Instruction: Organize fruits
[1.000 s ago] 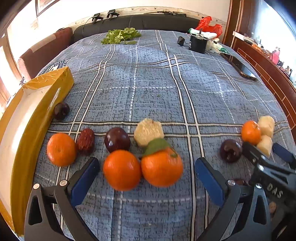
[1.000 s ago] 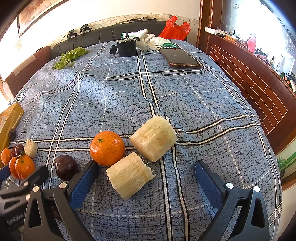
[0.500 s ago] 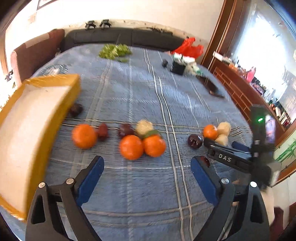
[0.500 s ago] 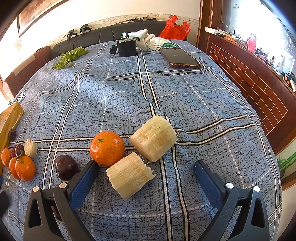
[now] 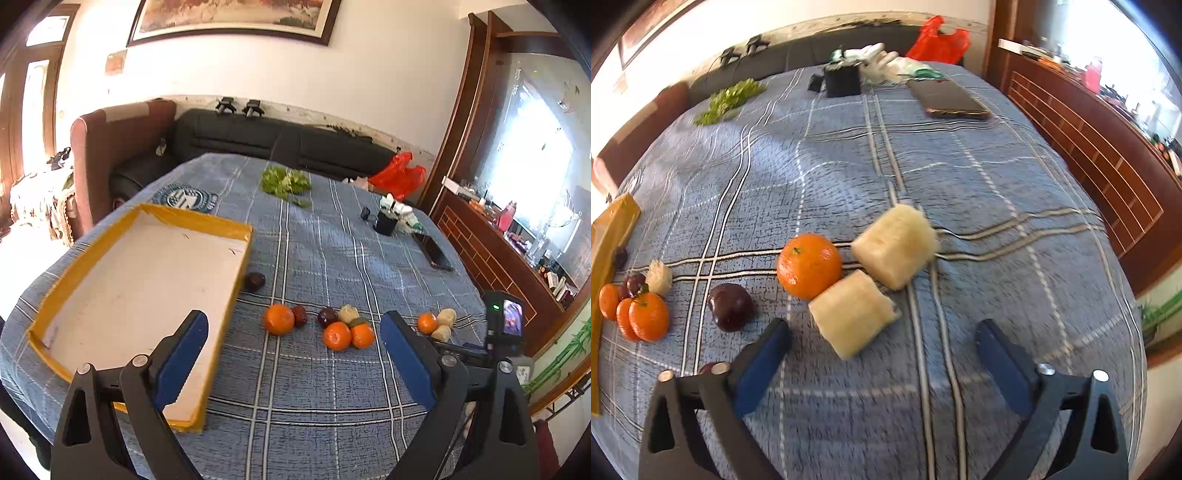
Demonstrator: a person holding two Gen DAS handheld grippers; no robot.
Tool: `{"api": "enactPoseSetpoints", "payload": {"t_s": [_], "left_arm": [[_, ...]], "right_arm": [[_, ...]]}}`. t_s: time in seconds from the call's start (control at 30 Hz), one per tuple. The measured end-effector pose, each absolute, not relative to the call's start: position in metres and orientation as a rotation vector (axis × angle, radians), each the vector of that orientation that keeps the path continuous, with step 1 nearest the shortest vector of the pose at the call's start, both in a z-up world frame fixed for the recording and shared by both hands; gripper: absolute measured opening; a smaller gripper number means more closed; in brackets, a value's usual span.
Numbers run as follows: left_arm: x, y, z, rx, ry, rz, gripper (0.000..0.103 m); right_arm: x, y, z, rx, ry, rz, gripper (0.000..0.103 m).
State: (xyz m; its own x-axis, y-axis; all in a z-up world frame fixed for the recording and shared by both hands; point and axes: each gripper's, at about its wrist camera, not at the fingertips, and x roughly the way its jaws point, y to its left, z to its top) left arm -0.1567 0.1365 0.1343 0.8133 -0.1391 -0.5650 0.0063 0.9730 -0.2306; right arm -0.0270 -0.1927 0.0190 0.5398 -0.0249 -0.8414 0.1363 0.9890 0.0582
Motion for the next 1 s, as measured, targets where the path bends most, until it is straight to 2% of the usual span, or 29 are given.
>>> {"api": "enactPoseSetpoints", "payload": {"t_s": [0.23,0.3,0.37,0.43,0.5,0.63,0.77,0.9,1.0], "left_arm": [[-0.174,0.163,0.149,-0.256,0.544,-0.05,0.094],[-0.175,0.167,0.149,-0.248,0.532,-0.038,0.094],[-0.172,0.169,0.145,-0.244,0.544,-0.032,0.093],[-0.167,0.167,0.137,-0.244,0.573,-0.056,0.077],[-0.16,0.16,0.129,-0.225,0.607,-0.082,0.067],[-0.142,0.143,0.109,-0.204,0.677,-0.11,0.065],[-0.119,0.121,0.088,-0.176,0.758,-0.172,0.065],[-0.098,0.098,0.069,-0.111,0.806,-0.227,0.065],[-0.083,0.084,0.055,-0.066,0.855,-0.266,0.052]], "right_arm": [[-0.082,-0.179,0.057,0.166,0.818,0.062,0.092],[-0.084,-0.169,0.056,0.164,0.827,0.131,0.087],[-0.08,-0.158,0.047,0.158,0.855,0.18,0.074],[-0.075,-0.149,0.036,0.144,0.89,0.212,0.063],[-0.073,-0.143,0.028,0.147,0.912,0.24,0.06],[-0.064,-0.133,0.02,0.135,0.939,0.276,0.05],[-0.056,-0.131,0.014,0.145,0.958,0.3,0.031],[-0.057,-0.131,0.013,0.165,0.955,0.326,0.028],[-0.058,-0.133,0.013,0.185,0.956,0.343,0.028]]}}
